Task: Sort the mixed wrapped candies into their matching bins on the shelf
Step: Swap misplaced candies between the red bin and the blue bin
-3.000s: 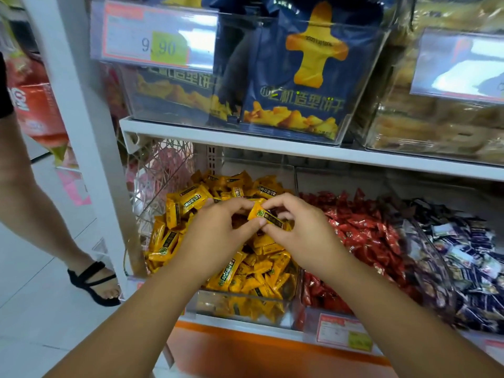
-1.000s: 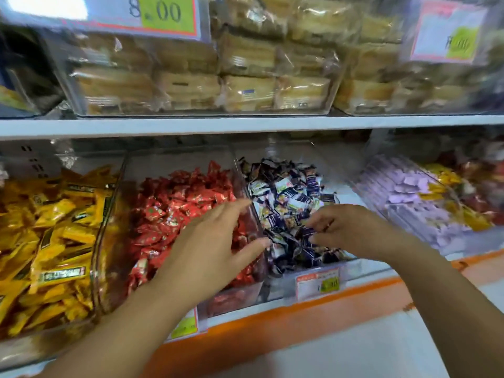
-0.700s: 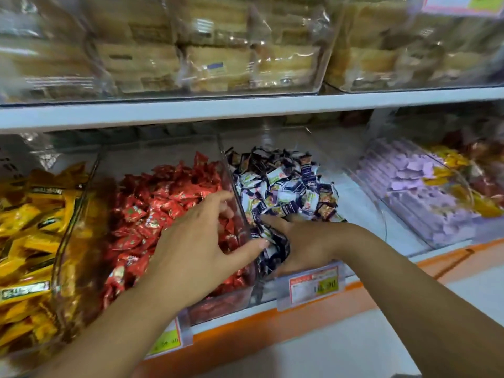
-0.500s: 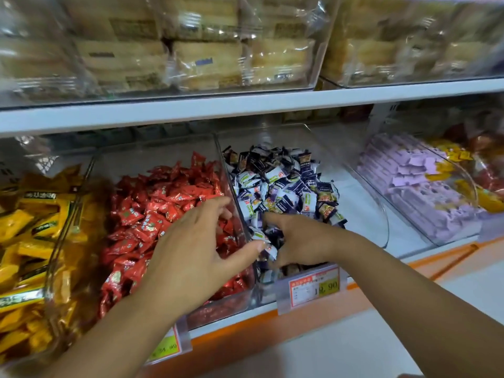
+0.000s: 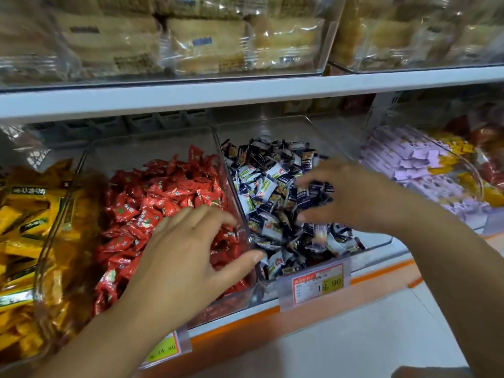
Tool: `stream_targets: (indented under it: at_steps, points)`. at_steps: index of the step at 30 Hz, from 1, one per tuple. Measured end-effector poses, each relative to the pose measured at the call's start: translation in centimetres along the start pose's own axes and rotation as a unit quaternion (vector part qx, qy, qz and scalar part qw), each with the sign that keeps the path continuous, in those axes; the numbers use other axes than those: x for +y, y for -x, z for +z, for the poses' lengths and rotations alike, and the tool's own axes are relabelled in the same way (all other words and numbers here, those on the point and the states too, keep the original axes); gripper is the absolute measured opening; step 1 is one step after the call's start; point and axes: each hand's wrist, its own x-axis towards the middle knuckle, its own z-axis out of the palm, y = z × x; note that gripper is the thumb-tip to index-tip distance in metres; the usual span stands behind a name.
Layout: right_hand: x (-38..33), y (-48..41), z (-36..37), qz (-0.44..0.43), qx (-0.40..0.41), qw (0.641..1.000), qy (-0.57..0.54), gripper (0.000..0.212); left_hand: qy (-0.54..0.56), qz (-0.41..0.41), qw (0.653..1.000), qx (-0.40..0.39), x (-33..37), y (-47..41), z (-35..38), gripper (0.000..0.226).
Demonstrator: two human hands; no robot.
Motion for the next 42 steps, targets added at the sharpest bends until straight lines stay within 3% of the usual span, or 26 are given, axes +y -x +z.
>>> stream_targets:
  at_steps: [2, 3, 7, 13, 21, 27, 33, 38, 42]
  points:
    - [-0.4, 0.6, 0.5, -0.022, -0.033, 0.999, 0.030, 0.016, -0.003, 0.020, 1.000, 0.012, 0.0, 0.1, 0.1, 0.052]
    - [-0.6, 0.7, 1.1, -0.021, -0.080, 0.996, 0.041, 0.012, 0.006, 0.024, 1.000, 0.008, 0.0, 0.1, 0.0, 0.048]
    - [-0.1, -0.1, 3.4, 0.000, -0.274, 0.957, 0.090, 0.035, 0.024, 0.018, 0.999, -0.027, 0.2, 0.2, 0.0, 0.047]
    - [1.4, -1.0, 4.0, 0.035, -0.346, 0.932, -0.108, 0.043, 0.044, 0.015, 0.998, -0.035, 0.2, 0.3, 0.3, 0.047]
    - [1.2, -1.4, 4.6, 0.019, -0.350, 0.927, -0.130, 0.050, 0.067, 0.008, 0.997, -0.049, 0.3, 0.3, 0.3, 0.047]
    - [1.7, -1.3, 4.5, 0.008, -0.323, 0.923, -0.212, 0.050, 0.073, 0.006, 0.996, -0.060, 0.3, 0.3, 0.0, 0.049]
    - [2.0, -1.5, 4.6, 0.000, -0.228, 0.924, -0.307, 0.045, 0.062, 0.006, 0.996, -0.056, 0.2, 0.3, 0.1, 0.049]
    - [1.4, -1.7, 4.5, 0.015, -0.156, 0.881, -0.446, 0.033, 0.057, 0.006, 0.996, -0.067, 0.3, 0.3, 0.0, 0.049]
    - [1.0, -2.2, 4.6, 0.018, -0.078, 0.869, -0.489, 0.020, 0.063, 0.005, 0.996, -0.068, 0.3, 0.4, 0.0, 0.050]
